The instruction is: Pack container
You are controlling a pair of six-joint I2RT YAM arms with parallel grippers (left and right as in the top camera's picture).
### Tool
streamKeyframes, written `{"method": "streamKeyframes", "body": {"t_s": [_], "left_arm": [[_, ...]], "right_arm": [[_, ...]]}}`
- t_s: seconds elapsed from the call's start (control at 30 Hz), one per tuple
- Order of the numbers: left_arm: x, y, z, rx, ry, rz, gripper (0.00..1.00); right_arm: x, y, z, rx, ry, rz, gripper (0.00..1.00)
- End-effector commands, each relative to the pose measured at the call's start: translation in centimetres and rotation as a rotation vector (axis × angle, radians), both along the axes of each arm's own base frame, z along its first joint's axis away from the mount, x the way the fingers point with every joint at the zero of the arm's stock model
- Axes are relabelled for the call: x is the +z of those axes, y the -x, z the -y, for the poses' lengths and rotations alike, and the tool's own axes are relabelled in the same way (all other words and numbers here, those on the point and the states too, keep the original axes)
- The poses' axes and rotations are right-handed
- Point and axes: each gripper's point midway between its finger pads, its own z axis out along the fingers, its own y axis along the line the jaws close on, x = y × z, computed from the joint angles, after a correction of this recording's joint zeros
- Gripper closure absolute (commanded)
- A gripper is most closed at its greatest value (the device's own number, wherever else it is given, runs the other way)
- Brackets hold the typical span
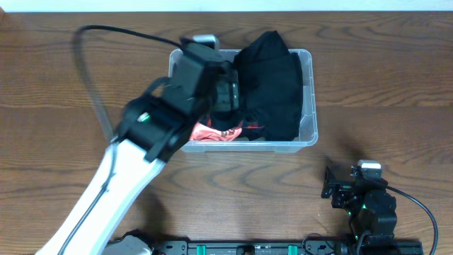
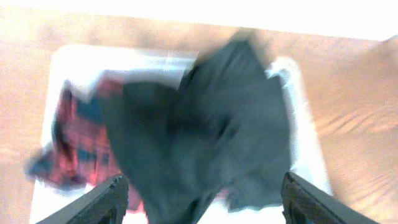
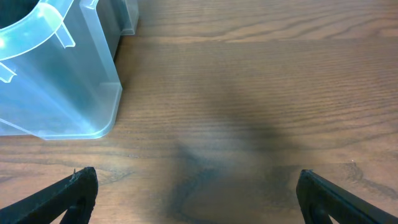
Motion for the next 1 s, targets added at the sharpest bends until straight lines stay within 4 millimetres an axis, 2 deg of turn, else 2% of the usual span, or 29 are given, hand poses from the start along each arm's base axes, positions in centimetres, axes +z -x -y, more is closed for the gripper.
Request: {"method": "streamKeyframes", "body": {"t_s": [0.0,0.1,0.17,0.3,0.37,0.5,0.57,0.63,0.7,0.77,0.83,0.97], "left_arm": [[1.1,-0.6,-0.3,-0.072,-0.112,0.089,0.33],[-1.7,-2.0,0.6,-0.138,-0.218,0.063,0.46],[-4.9,-3.2,1.4,-0.174,-0.288,0.005,0.51],[-12.7,-5.3,2.8,-0.214,-0.391,-0.154,0.50],[-16.7,-5.9,3.2,-0.225,-0.435,-0.238,0.45],[-24.0,-5.7,3.1,-0.241,-0.509,-0.400,0.40],[-26.6,-5.2,3.0,-0.246,-0.524,-0.474,0.39],[-27.8,-4.6,2.7,-0.236,-0.537,-0.520,0.39],[-27.5,-4.4,2.5,-0.224,-0.531,-0.525,0.39],[-25.3,-4.4,2.5,-0.219,-0.515,-0.495,0.39],[-21.9,-4.5,2.5,-0.199,-0.476,-0.437,0.35],[-11.4,-4.4,0.2,-0.082,-0.357,-0.232,0.25]], "right_arm": [[-0.1,0.0,0.2,-0.017,-0.015,-0.001,0.01],[-0.1,0.0,0.2,-0.017,-0.015,-0.001,0.01],[-0.1,0.0,0.2,-0.017,-0.015,-0.001,0.01],[-0.1,0.0,0.2,-0.017,-0.015,-0.001,0.01],[-0.1,0.0,0.2,-0.017,-0.015,-0.001,0.01],[-0.1,0.0,0.2,-0.017,-0.015,-0.001,0.01],[-0.1,0.0,0.2,-0.017,-0.015,-0.001,0.01],[-0.1,0.0,0.2,-0.017,-0.015,-0.001,0.01],[-0.1,0.0,0.2,-0.017,-0.015,-0.001,0.01],[-0.1,0.0,0.2,-0.017,-0.015,-0.001,0.01],[-0.1,0.0,0.2,-0.017,-0.015,-0.001,0.01],[-0.1,0.0,0.2,-0.017,-0.015,-0.001,0.01]]}}
